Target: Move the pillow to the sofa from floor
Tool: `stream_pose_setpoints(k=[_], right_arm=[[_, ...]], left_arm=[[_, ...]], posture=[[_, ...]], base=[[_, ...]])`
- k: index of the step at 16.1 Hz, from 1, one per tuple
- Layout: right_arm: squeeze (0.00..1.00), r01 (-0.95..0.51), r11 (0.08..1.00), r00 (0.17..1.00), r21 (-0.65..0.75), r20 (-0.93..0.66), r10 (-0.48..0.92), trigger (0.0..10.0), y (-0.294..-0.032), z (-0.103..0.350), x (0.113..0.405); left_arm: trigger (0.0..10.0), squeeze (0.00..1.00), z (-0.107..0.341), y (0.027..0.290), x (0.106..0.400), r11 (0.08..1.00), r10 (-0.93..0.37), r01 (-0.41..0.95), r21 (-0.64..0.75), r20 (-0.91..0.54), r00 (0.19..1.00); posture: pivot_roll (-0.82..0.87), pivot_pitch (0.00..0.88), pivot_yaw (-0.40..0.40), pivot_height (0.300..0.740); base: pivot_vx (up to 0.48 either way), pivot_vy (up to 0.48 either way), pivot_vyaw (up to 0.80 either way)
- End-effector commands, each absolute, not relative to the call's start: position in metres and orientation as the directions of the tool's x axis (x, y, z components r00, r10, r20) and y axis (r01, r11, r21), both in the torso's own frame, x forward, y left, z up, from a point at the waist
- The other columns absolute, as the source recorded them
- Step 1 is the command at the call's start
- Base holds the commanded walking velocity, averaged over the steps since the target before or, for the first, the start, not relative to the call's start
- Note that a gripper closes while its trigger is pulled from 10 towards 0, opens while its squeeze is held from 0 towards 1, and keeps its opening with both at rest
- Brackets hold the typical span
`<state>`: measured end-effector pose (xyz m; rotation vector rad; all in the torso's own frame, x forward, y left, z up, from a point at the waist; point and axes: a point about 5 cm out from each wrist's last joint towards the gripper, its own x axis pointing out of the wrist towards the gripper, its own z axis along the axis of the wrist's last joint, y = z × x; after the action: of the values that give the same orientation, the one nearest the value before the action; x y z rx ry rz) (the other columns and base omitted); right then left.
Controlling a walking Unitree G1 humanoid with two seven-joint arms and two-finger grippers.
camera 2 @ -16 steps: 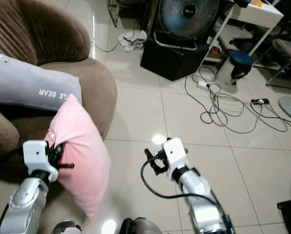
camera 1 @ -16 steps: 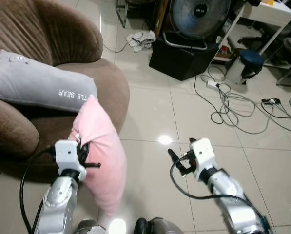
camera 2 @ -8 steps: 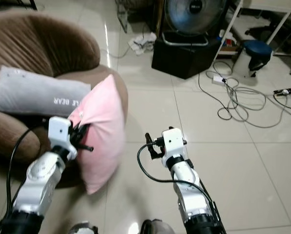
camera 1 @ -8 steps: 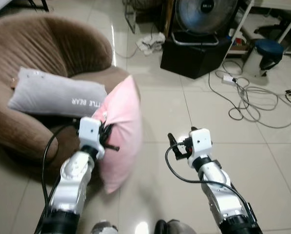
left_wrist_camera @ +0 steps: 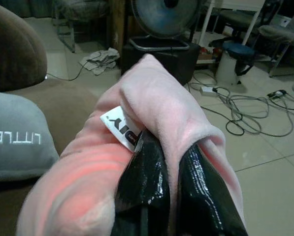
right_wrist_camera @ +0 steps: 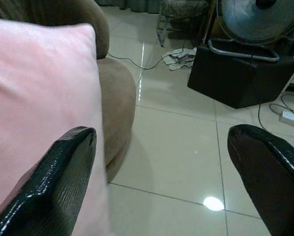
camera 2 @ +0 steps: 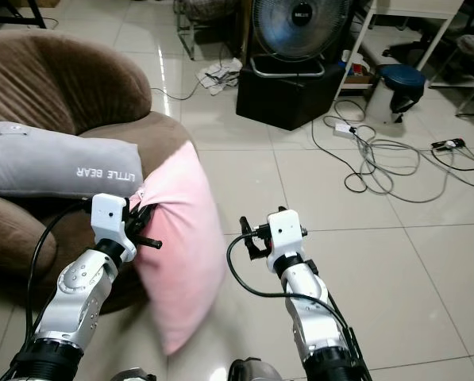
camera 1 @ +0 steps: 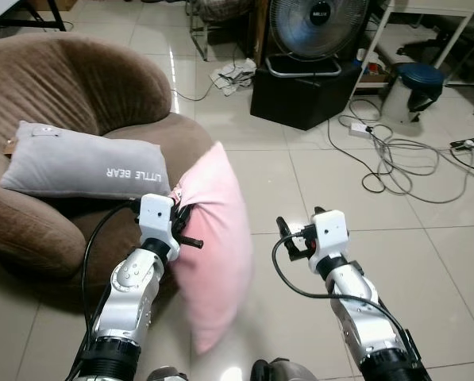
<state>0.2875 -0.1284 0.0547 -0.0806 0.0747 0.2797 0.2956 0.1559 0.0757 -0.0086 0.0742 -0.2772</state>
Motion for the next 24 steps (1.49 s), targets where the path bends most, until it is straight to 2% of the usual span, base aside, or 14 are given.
stream_pose_setpoints(k=[1, 7, 12, 24], right_arm=[[0.08, -0.273, 0.959, 0.96, -0.071, -0.08, 0.267, 10.0, -0.131, 0.055, 0.288], [0.07, -0.307, 0.947, 0.949, -0.089, -0.104, 0.298, 10.0, -0.129, 0.055, 0.292], [0.08, -0.344, 0.934, 0.936, -0.093, -0.114, 0.334, 10.0, -0.124, 0.052, 0.29], [0.08, -0.386, 0.917, 0.918, -0.095, -0.135, 0.373, 10.0, -0.121, 0.048, 0.283]], left_arm=[[0.0, 0.0, 0.081, 0.154, 0.296, 0.963, -0.27, 0.27, -0.008, -0.034, 0.962], [0.0, 0.0, 0.079, 0.158, 0.297, 0.981, -0.193, 0.193, -0.011, -0.029, 0.981], [0.0, 0.0, 0.076, 0.158, 0.298, 0.984, -0.178, 0.179, 0.016, -0.05, 0.983], [0.0, 0.0, 0.068, 0.154, 0.297, 0.984, -0.152, 0.159, 0.079, -0.089, 0.984]], posture=[[0.03, 0.099, -0.085, 0.74], [0.05, 0.104, -0.103, 0.74], [0.05, 0.101, -0.111, 0.74], [0.04, 0.111, -0.12, 0.74]], base=[[0.0, 0.0, 0.0], [0.0, -0.378, 0.0], [0.344, -0.331, 0.0], [0.476, 0.0, 0.0]])
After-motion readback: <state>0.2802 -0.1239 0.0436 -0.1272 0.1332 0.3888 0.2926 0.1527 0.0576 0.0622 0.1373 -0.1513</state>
